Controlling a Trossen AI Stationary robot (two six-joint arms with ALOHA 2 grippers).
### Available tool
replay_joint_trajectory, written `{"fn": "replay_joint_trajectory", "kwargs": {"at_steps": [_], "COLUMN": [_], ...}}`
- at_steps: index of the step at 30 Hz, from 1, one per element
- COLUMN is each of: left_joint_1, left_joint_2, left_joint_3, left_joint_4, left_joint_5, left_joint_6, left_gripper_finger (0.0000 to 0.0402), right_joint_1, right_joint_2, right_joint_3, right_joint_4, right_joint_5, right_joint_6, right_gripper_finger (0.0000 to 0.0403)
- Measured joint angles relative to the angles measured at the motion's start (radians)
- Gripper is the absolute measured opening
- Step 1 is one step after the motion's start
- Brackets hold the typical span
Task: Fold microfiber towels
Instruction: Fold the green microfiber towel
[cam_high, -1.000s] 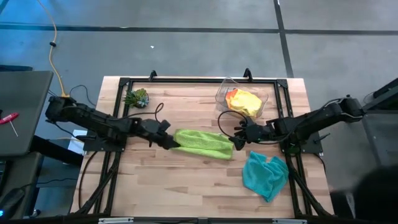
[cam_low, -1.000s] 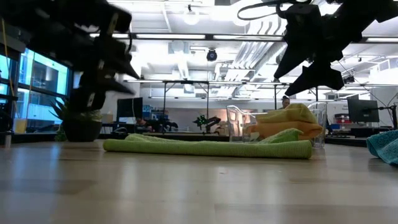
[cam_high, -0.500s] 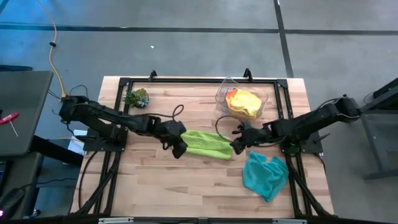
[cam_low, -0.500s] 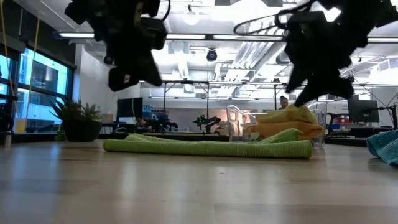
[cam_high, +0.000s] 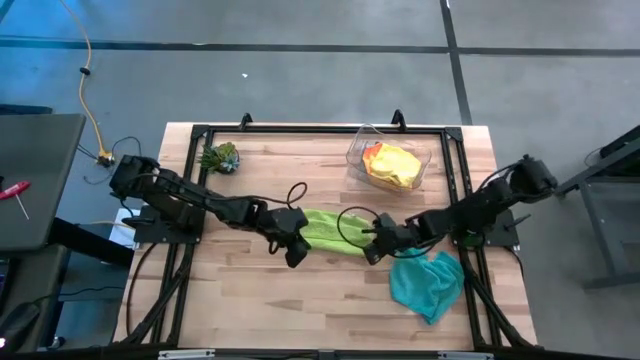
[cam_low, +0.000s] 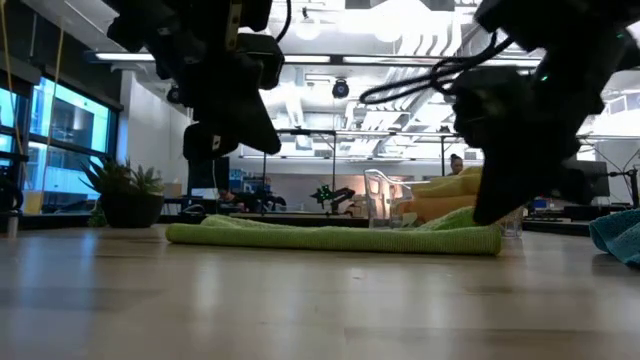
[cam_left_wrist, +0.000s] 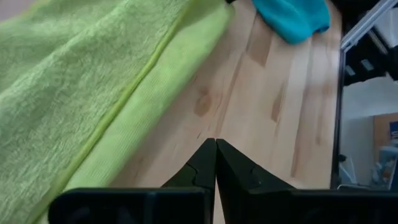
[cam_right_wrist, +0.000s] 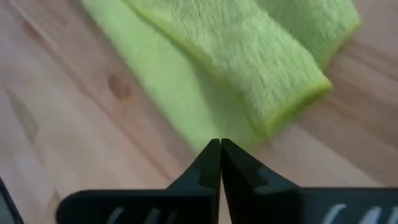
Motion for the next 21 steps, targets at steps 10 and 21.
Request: {"fn": "replay_joint_trajectory", "kwargs": {"at_steps": [10,21], "left_joint_1": [0.007,0.007], "left_joint_2": [-0.001,-0.001], "left_joint_3": [0.000,0.000], "left_joint_4": [0.010,0.007], "left_joint_5": [-0.041,-0.092], "left_joint_6": [0.007,0.042], "left_gripper_finger": [0.0000,0.0000], "right_joint_1": [-0.099,-0.226], "right_joint_2": [0.048,0.048], "right_joint_3": [0.000,0.000], "right_joint_4": [0.058,0.096], "right_joint_5": [0.016,0.053], "right_joint_6": [-0.013,0.007], "right_gripper_finger": [0.0002,0.0000]}}
